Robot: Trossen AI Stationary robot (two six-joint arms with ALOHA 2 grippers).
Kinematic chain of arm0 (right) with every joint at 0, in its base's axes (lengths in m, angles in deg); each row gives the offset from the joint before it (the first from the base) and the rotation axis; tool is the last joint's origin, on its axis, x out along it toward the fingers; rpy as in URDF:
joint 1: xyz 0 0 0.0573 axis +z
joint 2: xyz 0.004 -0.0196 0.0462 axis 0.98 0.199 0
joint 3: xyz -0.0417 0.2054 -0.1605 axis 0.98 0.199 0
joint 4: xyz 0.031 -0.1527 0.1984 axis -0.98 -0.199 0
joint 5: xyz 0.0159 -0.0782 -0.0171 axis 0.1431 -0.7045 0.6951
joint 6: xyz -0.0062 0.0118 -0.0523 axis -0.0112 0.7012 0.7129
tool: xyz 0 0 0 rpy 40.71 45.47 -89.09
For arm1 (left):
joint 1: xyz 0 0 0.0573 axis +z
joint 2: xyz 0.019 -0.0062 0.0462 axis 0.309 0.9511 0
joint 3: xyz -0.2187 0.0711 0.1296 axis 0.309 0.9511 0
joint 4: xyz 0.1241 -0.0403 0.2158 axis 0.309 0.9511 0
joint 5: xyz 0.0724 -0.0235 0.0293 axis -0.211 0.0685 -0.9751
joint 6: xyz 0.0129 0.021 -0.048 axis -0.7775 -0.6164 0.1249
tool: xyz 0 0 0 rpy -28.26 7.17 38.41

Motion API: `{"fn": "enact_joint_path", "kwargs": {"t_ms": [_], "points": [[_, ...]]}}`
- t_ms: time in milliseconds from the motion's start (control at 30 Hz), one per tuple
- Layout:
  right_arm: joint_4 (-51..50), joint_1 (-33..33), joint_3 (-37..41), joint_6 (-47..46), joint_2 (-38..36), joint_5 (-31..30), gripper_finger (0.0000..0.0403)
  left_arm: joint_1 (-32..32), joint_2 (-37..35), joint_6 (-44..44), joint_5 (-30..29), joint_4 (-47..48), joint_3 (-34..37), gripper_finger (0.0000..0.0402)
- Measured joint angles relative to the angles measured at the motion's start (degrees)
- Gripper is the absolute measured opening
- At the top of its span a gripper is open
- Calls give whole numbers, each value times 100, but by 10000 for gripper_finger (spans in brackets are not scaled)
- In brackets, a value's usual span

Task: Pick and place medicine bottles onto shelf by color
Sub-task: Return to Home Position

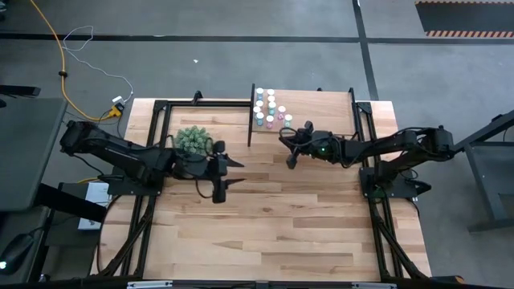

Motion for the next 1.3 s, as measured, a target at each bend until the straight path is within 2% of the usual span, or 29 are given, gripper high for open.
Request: {"fn": "enact_joint_path", "kwargs": {"t_ms": [67,200,333,467,667,800,933,1100,1300], "points": [[0,70,0,88,0,95,0,3,-303,-99,-50,-136,219,189],[2,187,0,175,0,177,0,124,-1047,-397,-154,-1129,1105,175],[40,226,0,204,-2,177,0,509,-1980,-524,205,-1872,1941,147],[81,225,0,204,-2,175,0,862,-2836,-367,689,-2113,2616,102],[162,225,0,287,-2,175,0,937,-3806,-141,562,-2046,3556,10],[271,225,0,296,-4,175,0,943,-4372,-135,243,-1941,3982,9],[207,225,-2,292,-124,175,0,965,-4974,-136,202,-1453,4049,2],[-365,225,-2,126,-577,209,0,1092,-5632,-4,413,-672,4103,1],[-1341,227,-2,-308,-1385,329,0,1267,-6188,268,743,-692,4713,0]]}}
